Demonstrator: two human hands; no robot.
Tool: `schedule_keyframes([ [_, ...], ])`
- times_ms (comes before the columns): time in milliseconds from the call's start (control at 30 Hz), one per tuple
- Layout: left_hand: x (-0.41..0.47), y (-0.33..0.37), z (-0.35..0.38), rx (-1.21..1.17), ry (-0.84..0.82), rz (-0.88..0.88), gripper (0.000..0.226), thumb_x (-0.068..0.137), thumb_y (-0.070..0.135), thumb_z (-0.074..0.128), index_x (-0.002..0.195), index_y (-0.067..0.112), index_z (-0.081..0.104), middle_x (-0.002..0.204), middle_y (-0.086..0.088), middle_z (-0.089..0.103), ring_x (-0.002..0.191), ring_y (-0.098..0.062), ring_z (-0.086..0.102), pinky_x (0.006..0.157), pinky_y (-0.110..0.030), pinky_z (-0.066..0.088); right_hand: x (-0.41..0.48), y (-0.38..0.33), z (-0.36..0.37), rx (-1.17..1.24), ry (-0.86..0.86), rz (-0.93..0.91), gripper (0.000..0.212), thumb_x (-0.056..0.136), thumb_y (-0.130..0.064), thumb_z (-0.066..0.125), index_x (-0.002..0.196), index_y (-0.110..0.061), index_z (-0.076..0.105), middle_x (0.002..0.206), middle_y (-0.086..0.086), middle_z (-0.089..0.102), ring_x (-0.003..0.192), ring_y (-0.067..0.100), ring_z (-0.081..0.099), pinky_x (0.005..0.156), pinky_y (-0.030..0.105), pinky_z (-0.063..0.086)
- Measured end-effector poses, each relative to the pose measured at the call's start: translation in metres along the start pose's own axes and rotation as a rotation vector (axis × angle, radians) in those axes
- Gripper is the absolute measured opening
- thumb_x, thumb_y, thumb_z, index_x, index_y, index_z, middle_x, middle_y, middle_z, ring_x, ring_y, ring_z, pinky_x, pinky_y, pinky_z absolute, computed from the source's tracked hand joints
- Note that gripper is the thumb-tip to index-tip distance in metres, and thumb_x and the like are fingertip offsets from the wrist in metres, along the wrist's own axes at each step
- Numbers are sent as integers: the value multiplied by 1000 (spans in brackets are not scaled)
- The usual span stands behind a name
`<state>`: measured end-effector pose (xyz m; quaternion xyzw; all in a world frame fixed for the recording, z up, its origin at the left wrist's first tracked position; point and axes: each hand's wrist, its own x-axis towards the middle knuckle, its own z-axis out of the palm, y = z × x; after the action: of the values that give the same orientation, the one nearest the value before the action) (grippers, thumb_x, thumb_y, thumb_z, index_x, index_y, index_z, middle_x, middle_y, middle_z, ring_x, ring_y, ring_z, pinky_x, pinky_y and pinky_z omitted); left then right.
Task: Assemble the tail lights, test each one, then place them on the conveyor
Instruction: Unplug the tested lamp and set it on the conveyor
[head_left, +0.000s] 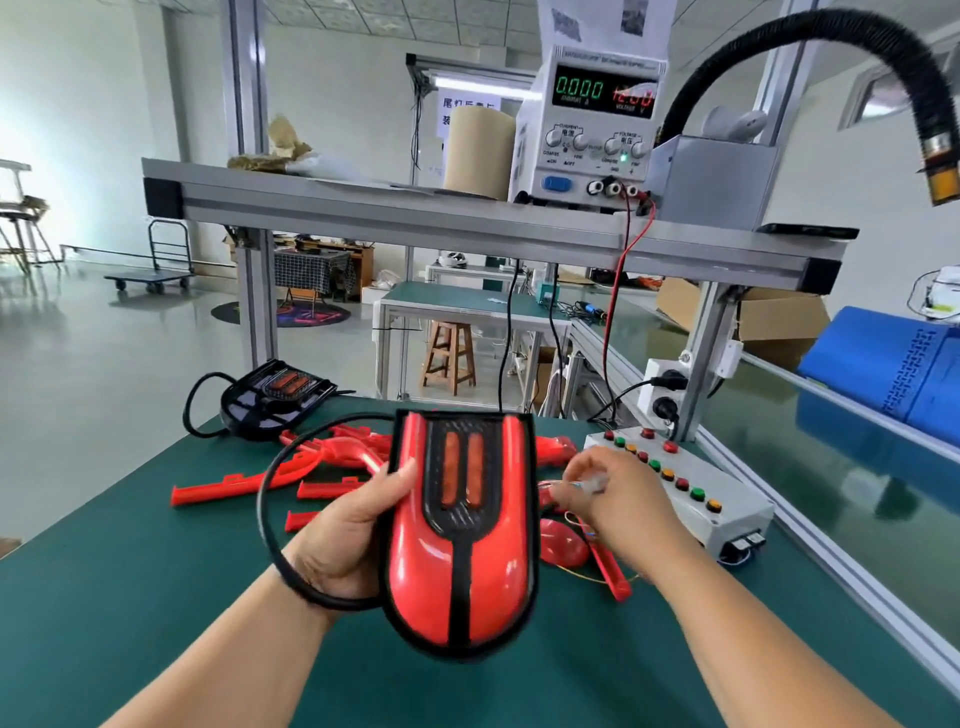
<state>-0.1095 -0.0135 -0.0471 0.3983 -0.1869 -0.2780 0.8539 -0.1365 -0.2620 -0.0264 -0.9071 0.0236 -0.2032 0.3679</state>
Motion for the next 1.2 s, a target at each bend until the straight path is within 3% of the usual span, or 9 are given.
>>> schedule_keyframes([
  [133,7,-17,9,45,42,-4,53,81,14,67,132,2,54,116,-24,66,95,-33,70,78,-43,58,10,-17,12,741,245,227,34,82,-3,73,96,-28,54,94,9,65,76,21,63,73,38,53],
  [200,8,-21,11,48,61,-22,50,83,14,59,132,4,54,121,-25,64,99,-35,68,83,-46,57,15,-28,18,1022,186,440,25,85,1,66,87,-23,58,76,9,65,58,18,61,56,31,53],
  [367,8,-20,9,42,92,14,48,87,19,58,133,8,55,129,-24,59,108,-35,64,95,-50,51,0,-31,41,997,-137,662,38,95,-24,56,67,-4,71,61,13,68,49,24,65,44,28,53],
  [567,11,-19,8,3,148,61,43,79,18,64,122,12,65,114,-19,69,92,-29,71,72,-41,59,-12,-22,45,1053,-433,560,89,76,-89,24,106,-24,77,111,14,72,102,28,70,79,41,59],
  [667,11,-16,8,8,180,76,42,77,20,66,118,14,67,112,-18,70,90,-29,72,68,-39,59,-17,-20,49,1040,-466,557,82,77,-85,30,112,-26,74,116,11,71,107,28,68,95,47,53],
  [867,13,-12,12,80,168,23,45,83,34,60,123,13,65,118,-18,68,98,-30,70,77,-40,59,-22,-22,62,1009,-214,625,70,82,-72,46,101,-12,76,97,13,76,90,30,73,92,48,54],
  [1000,11,1,2,37,167,-121,48,87,50,46,115,17,68,103,-16,68,78,-29,69,68,-38,59,-21,-21,59,1183,-194,720,70,86,-70,43,89,-11,80,98,17,75,83,32,74,66,38,59],
  [1100,6,12,-11,86,374,-225,41,92,21,48,128,2,58,84,-17,72,62,-24,71,52,-31,59,-17,-16,53,1312,-171,738,72,90,-69,37,103,-10,77,105,17,73,89,32,73,66,38,58],
  [1200,-4,29,-27,-18,631,-58,39,101,14,40,137,-1,48,74,-19,70,55,-23,70,48,-31,58,-13,-12,44,1330,-67,705,68,91,-69,36,115,-15,71,110,15,73,96,34,71,77,42,55],
])
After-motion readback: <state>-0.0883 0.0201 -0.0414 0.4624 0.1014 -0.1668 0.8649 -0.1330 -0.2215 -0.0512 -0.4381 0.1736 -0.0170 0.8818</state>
